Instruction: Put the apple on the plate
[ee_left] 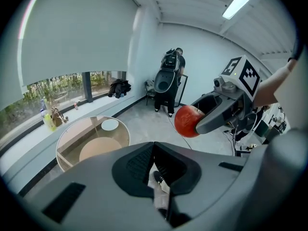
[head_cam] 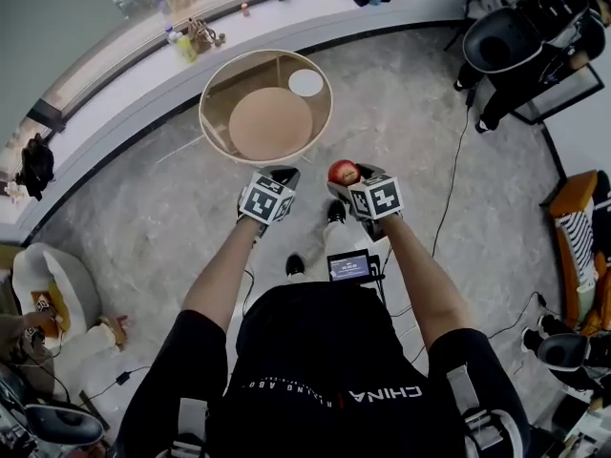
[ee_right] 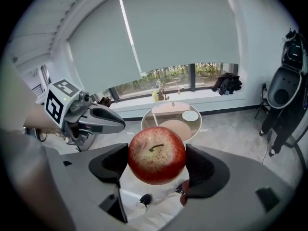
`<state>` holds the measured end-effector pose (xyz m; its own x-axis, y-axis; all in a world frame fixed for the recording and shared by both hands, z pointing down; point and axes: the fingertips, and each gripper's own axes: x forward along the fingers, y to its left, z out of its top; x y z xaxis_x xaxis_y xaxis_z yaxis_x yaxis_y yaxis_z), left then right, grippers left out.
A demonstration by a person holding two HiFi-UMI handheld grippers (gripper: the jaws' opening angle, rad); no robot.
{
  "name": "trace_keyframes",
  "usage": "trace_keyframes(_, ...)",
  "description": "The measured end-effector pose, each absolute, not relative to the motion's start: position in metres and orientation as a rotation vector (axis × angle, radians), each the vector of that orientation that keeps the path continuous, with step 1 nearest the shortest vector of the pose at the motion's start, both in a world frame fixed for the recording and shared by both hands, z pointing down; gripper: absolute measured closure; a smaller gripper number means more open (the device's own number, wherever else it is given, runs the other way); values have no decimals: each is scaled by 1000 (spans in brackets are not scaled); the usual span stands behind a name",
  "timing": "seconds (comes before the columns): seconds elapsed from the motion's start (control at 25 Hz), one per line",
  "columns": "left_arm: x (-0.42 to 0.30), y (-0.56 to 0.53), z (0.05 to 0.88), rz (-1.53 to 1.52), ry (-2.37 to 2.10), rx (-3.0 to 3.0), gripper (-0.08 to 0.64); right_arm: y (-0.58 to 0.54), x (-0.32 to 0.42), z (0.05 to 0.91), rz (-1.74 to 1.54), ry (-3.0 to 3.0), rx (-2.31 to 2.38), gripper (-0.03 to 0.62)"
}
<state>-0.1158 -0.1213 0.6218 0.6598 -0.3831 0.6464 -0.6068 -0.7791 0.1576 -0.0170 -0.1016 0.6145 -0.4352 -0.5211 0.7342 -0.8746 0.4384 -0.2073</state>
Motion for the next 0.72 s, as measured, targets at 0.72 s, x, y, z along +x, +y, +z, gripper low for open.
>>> trace_keyframes(0.72, -16, -354, 596, 941, -973, 2473, 543, -355, 72, 590, 705, -2201, 999, 222)
